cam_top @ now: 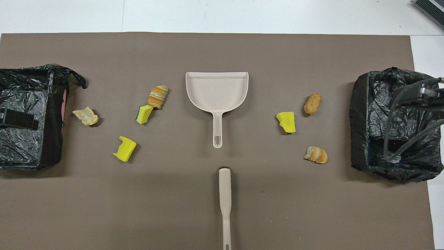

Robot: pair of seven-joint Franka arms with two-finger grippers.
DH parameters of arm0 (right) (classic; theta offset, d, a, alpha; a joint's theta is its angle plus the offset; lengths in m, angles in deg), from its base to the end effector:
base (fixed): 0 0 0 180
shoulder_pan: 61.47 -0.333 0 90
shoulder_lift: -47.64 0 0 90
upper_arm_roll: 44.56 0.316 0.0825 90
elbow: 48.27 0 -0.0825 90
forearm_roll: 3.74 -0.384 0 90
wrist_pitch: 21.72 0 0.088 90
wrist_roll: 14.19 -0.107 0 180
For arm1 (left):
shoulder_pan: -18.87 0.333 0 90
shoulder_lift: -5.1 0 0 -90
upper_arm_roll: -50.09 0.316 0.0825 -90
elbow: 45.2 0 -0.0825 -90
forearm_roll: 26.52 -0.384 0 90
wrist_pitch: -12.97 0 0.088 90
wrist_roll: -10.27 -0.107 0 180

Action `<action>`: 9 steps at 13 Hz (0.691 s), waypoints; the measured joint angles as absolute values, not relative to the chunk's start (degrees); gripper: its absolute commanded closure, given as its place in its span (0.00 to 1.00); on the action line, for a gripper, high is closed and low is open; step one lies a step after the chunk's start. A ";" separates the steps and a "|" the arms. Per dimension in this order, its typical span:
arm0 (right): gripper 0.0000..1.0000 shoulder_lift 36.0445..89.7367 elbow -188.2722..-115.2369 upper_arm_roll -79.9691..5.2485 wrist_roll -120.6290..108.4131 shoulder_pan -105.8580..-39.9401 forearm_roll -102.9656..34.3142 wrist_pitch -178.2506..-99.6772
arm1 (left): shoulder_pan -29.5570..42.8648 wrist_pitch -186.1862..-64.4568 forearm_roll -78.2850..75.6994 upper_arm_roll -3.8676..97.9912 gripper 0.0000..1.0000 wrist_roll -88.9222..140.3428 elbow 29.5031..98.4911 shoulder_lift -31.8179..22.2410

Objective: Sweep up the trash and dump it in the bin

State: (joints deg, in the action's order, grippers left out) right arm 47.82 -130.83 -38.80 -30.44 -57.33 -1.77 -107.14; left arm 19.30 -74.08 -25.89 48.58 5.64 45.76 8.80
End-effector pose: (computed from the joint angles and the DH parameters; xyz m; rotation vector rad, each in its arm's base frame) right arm 0.5468 0.0114 0.6764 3.0883 -0.4020 0.0802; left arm 0.5290 -0.0117 0.6471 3.1283 -0.1568 -0.0053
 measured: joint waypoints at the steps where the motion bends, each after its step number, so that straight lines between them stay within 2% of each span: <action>1: 0.00 47.82 -130.83 -38.80 -30.44 -57.33 -1.80 -107.14 | 19.30 -74.08 -25.89 48.58 0.00 5.64 45.76 8.80; 9: 0.00 47.62 -130.82 -38.89 -30.44 -57.26 -1.82 -107.14 | 19.28 -74.95 -25.89 48.57 0.00 5.64 45.80 8.79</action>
State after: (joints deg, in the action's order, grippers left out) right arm 47.62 -130.82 -38.89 -30.44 -57.26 -1.82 -107.14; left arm 19.28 -74.95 -25.89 48.57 5.64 45.80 8.79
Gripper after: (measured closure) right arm 0.000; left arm 0.000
